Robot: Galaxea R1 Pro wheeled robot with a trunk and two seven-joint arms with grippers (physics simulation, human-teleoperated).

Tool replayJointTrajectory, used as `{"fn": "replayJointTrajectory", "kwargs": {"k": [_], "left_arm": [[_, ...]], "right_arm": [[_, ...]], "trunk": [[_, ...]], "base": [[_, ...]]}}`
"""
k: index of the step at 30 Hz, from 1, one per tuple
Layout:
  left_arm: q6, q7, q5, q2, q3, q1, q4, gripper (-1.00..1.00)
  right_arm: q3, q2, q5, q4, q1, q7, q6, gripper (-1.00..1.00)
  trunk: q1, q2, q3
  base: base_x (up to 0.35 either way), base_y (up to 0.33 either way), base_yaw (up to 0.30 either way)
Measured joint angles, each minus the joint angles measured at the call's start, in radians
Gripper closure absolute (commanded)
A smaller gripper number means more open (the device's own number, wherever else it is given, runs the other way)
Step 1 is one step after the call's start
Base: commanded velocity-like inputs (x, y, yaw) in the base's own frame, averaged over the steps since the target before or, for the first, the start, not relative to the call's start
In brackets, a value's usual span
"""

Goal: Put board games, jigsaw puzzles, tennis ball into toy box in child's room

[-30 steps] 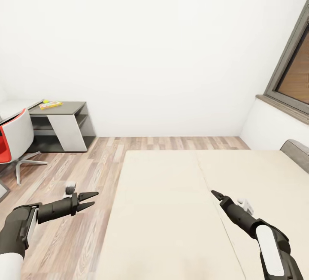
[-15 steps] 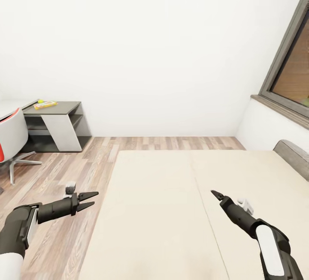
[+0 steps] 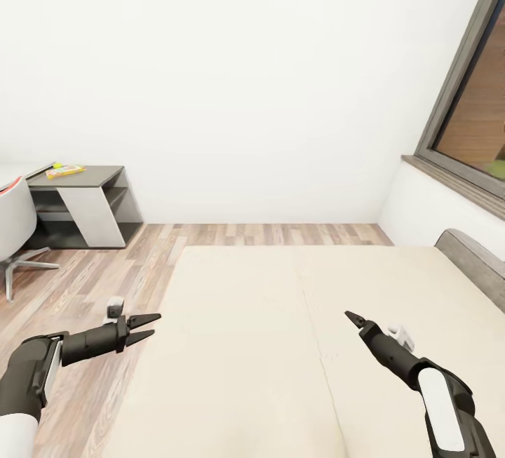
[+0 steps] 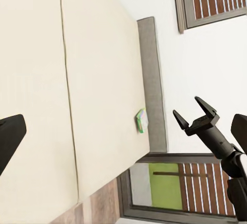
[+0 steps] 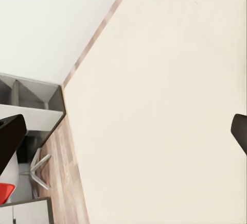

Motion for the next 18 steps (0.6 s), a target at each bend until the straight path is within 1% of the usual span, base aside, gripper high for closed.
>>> {"fn": "replayJointTrajectory", "kwargs": {"k": [7, 14, 18], "left_arm": [[0.0, 0.0, 0.0, 0.0, 0.0, 0.0, 0.0, -1.0], [0.0, 0.0, 0.0, 0.0, 0.0, 0.0, 0.0, -1.0], [0.0, 0.0, 0.0, 0.0, 0.0, 0.0, 0.0, -1.0]], "right_arm": [[0.002, 0.0, 0.0, 0.0, 0.0, 0.0, -0.001, -1.0], [0.027, -0.005, 0.001, 0.001, 0.0, -0.001, -0.001, -1.0], [0.032, -0.006, 0.001, 0.001, 0.0, -0.001, -0.001, -1.0]], "trunk": [[0.0, 0.0, 0.0], [0.0, 0.0, 0.0], [0.0, 0.0, 0.0]], "base": [[0.0, -0.245, 0.0], [0.0, -0.245, 0.0], [0.0, -0.245, 0.0]]}}
